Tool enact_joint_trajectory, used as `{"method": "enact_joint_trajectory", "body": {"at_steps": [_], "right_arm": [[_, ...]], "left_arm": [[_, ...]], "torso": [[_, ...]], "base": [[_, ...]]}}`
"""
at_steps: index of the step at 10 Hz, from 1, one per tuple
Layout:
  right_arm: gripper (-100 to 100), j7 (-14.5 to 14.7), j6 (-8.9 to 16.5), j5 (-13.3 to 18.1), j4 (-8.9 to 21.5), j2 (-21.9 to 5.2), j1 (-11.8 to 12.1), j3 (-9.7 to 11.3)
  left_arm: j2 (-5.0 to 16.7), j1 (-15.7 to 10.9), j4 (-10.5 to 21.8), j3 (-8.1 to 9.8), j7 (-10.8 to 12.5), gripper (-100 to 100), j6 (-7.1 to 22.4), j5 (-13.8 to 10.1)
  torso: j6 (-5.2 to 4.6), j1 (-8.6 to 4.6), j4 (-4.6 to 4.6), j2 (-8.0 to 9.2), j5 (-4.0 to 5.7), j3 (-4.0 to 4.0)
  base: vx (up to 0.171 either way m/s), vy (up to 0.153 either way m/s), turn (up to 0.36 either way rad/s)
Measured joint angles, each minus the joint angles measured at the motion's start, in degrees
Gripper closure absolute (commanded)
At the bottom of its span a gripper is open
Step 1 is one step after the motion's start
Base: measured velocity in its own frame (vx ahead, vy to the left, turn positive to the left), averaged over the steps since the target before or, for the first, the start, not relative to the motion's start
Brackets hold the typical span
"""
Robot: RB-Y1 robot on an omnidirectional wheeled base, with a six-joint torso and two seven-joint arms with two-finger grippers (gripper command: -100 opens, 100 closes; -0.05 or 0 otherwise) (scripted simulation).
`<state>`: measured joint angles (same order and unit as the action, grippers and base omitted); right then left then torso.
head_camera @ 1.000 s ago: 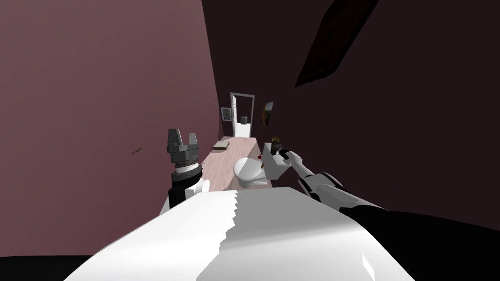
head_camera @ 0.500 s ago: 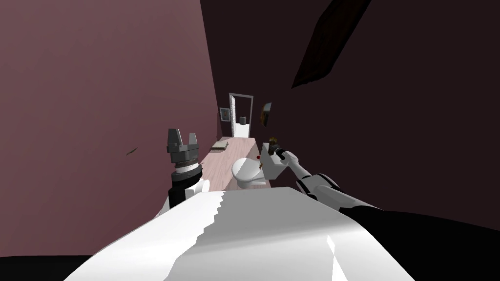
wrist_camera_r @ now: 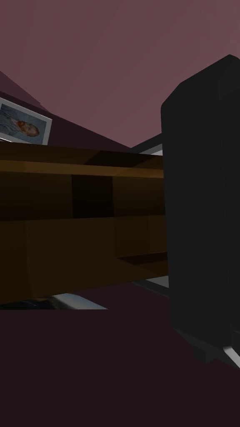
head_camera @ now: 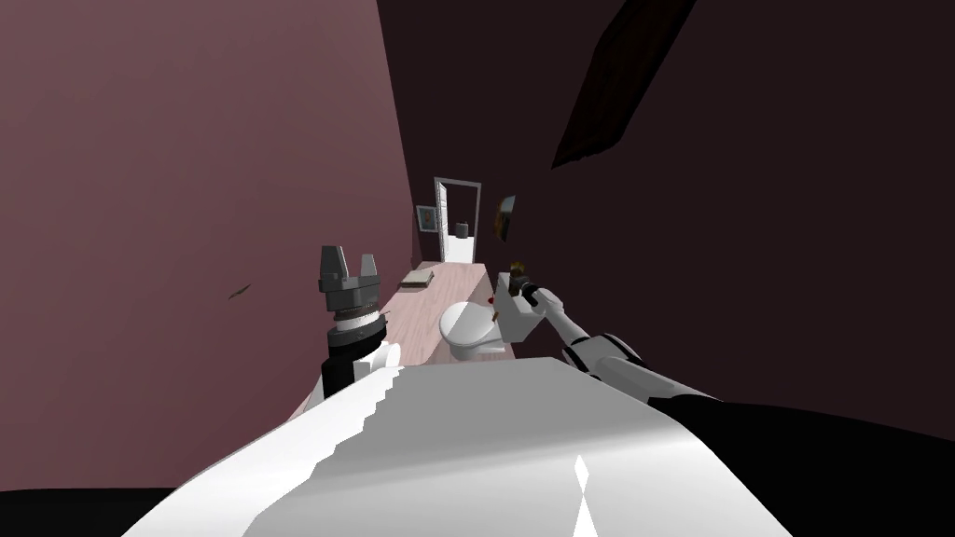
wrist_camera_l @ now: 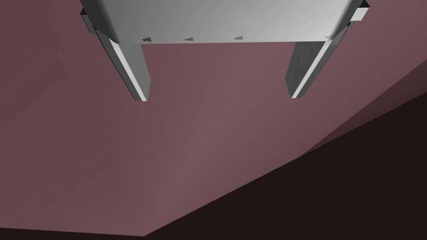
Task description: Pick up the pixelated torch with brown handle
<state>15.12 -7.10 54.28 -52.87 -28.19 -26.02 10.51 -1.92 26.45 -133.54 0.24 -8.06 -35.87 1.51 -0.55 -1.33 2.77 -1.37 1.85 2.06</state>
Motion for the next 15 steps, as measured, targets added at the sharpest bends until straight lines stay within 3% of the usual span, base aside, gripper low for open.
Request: {"method": "enact_joint_trajectory", "body": {"at_steps": [2,5,6,7,8,10,11,12,14,15], "right_arm": [[100,-2.5,2.3,3.5,-2.9,2.2,0.7,0.5],[100,-6.4,4.2,8.3,-4.1,2.4,0.8,0.9],[100,-6.9,4.7,10.5,-4.5,4.7,0.8,-0.2],[100,-8.5,6.3,12.2,-6.3,4.9,1.3,1.2],[100,-9.4,6.8,14.7,-6.8,5.9,1.4,0.1],[100,-12.0,7.9,17.4,-8.1,5.1,1.5,1.1],[100,-13.6,9.2,19.0,-10.1,6.1,2.4,1.9],[100,-14.8,9.9,22.1,-11.3,8.0,2.8,0.8],[100,-17.9,12.6,24.7,-12.5,7.2,2.2,2.9],[100,-19.0,12.8,25.5,-12.6,7.2,2.2,2.8]], "left_arm": [[0.0,0.0,0.0,0.01,0.0,0,0.0,0.0],[0.0,0.0,0.0,0.00,0.0,0,0.0,0.0],[0.0,0.0,0.0,0.01,0.0,0,0.0,0.0],[0.0,0.0,0.0,0.00,0.0,0,0.0,0.0],[0.0,0.0,0.0,0.00,0.0,0,0.0,0.0],[0.0,0.0,0.0,0.00,0.0,0,0.0,0.0],[0.0,0.0,0.0,0.01,0.0,0,0.0,0.0],[0.0,0.0,0.0,0.00,0.0,0,0.0,0.0],[0.0,0.0,0.0,0.00,0.0,0,0.0,0.0],[0.0,0.0,0.0,0.00,0.0,0,0.0,0.0]], "torso": [[-0.04,-0.31,-0.05,0.03,0.05,-0.04],[-0.05,0.01,-0.10,0.09,-0.04,-0.09],[-0.06,-0.09,-0.14,0.13,-0.02,-0.13],[-0.06,-0.17,-0.18,0.12,-0.02,-0.15],[-0.06,-0.17,-0.23,0.17,-0.02,-0.20],[-0.05,0.03,-0.27,0.28,-0.09,-0.27],[-0.10,-0.10,-0.30,0.30,-0.07,-0.30],[-0.05,-0.15,-0.37,0.33,-0.04,-0.35],[-0.08,0.00,-0.41,0.39,-0.10,-0.39],[-0.08,0.06,-0.42,0.41,-0.10,-0.41]], "base": [[-0.008,-0.083,-0.031],[-0.001,-0.020,-0.048],[0.018,-0.067,-0.061],[0.002,-0.061,0.044],[-0.005,-0.030,0.016],[-0.001,-0.034,-0.086],[0.002,-0.079,-0.049],[-0.001,-0.045,0.040],[0.000,-0.010,0.010],[0.007,-0.075,-0.122]]}}
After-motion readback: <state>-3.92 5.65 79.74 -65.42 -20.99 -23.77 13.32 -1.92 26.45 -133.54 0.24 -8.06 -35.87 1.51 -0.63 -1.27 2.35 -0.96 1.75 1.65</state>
